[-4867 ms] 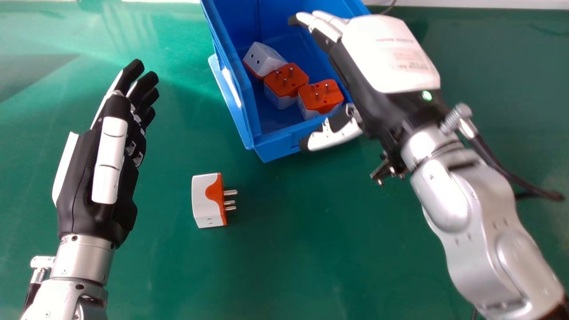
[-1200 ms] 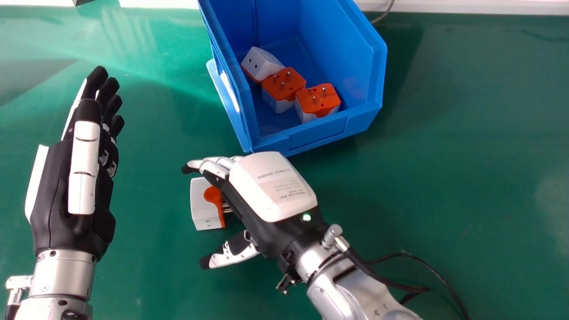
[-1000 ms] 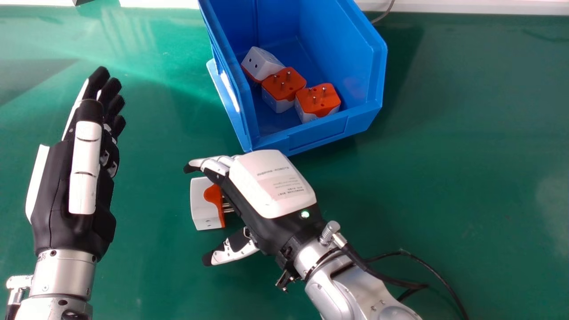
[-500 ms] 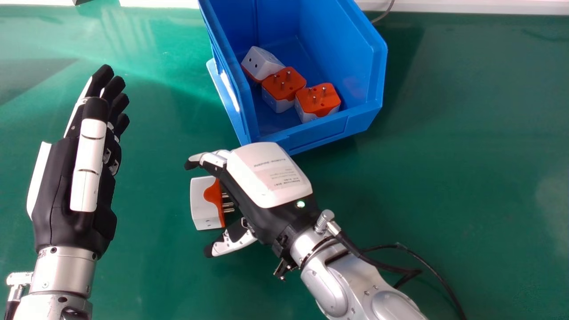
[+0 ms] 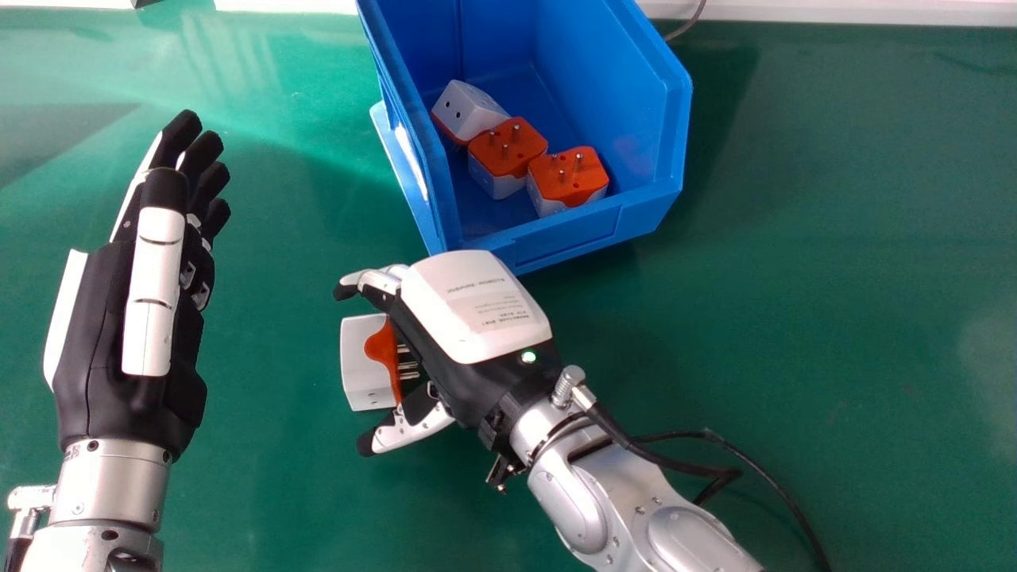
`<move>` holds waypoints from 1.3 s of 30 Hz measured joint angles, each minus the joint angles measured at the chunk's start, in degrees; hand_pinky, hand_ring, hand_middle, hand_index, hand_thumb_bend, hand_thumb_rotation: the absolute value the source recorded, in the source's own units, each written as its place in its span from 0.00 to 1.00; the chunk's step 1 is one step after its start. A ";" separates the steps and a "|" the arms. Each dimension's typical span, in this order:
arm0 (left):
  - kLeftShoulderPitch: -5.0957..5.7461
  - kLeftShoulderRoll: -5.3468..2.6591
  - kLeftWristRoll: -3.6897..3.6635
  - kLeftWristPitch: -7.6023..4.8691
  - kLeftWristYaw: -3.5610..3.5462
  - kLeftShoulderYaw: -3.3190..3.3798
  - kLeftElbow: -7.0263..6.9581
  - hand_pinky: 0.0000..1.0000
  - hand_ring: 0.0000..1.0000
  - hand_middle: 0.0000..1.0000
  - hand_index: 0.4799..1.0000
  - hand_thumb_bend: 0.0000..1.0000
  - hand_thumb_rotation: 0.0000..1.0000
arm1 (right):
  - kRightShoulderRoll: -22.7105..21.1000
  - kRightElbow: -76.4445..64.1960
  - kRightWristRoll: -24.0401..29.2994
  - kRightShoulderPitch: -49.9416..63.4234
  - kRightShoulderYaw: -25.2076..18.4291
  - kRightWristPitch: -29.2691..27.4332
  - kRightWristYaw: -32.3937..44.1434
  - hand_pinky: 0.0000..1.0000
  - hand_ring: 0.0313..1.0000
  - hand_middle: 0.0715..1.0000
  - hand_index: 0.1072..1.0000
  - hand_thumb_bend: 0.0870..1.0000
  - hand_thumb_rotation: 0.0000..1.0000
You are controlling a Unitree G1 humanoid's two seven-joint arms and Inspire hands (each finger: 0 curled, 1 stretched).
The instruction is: Pick all objects and put in blue box
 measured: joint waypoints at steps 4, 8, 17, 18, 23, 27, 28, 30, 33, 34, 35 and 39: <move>0.08 0.01 0.08 0.19 0.08 -0.29 -0.32 0.97 0.95 0.94 0.85 0.65 0.87 | 0.33 0.38 0.04 -0.59 0.27 0.57 0.16 0.63 0.74 0.78 0.76 0.73 0.28; 0.08 0.00 0.07 0.21 0.28 -0.34 -0.52 0.96 0.95 0.94 0.84 0.65 0.87 | 1.06 1.67 0.02 -1.46 0.58 1.15 0.11 0.62 0.73 0.78 0.75 0.75 0.27; 0.11 -0.07 0.09 1.27 0.80 -0.69 -2.05 0.96 0.94 0.93 0.83 0.64 0.87 | 1.80 5.17 0.05 -4.35 1.16 1.26 -0.01 0.61 0.71 0.76 0.74 0.76 0.24; 0.12 -0.08 0.09 1.27 0.85 -0.69 -2.07 0.96 0.94 0.93 0.83 0.64 0.87 | 1.84 5.32 0.05 -4.63 1.20 1.26 -0.01 0.61 0.71 0.76 0.74 0.76 0.24; 0.14 -0.12 0.09 2.02 1.30 -0.83 -2.96 0.95 0.94 0.93 0.83 0.63 0.87 | 2.16 6.57 0.02 -6.20 1.39 1.33 -0.01 0.61 0.71 0.75 0.73 0.76 0.24; 0.13 -0.15 0.06 2.56 1.51 -0.98 -3.58 0.95 0.94 0.93 0.83 0.63 0.87 | 2.16 6.74 0.02 -6.51 1.61 1.55 0.00 0.61 0.71 0.75 0.73 0.76 0.24; 0.12 -0.15 0.05 2.71 1.53 -1.00 -3.67 0.95 0.94 0.93 0.83 0.63 0.87 | 2.16 6.74 0.03 -6.52 1.64 1.60 -0.01 0.61 0.70 0.74 0.73 0.76 0.24; 0.07 -0.15 0.03 3.20 1.60 -1.02 -3.75 0.95 0.94 0.93 0.84 0.62 0.87 | 2.15 6.74 0.08 -6.52 1.64 1.57 -0.01 0.60 0.69 0.73 0.71 0.75 0.22; 0.00 -0.19 0.01 3.79 1.76 -1.17 -3.95 0.95 0.94 0.93 0.84 0.62 0.87 | 2.17 7.20 0.49 -6.55 1.50 1.19 -0.57 0.59 0.68 0.71 0.70 0.76 0.20; -0.02 -0.18 0.02 3.85 1.76 -1.22 -4.10 0.95 0.94 0.93 0.84 0.62 0.87 | 2.21 7.42 0.71 -6.55 1.41 1.12 -0.87 0.59 0.68 0.71 0.70 0.76 0.20; -0.12 -0.18 0.02 3.89 1.76 -1.23 -4.18 0.95 0.94 0.93 0.84 0.62 0.88 | 2.33 7.82 1.03 -6.56 1.28 0.95 -1.37 0.54 0.62 0.66 0.66 0.76 0.16; -0.55 -0.18 -0.04 4.20 1.77 -1.20 -4.33 0.96 0.95 0.94 0.85 0.62 0.88 | 2.43 8.93 2.03 -6.67 1.11 0.44 -3.02 0.44 0.51 0.56 0.58 0.66 0.10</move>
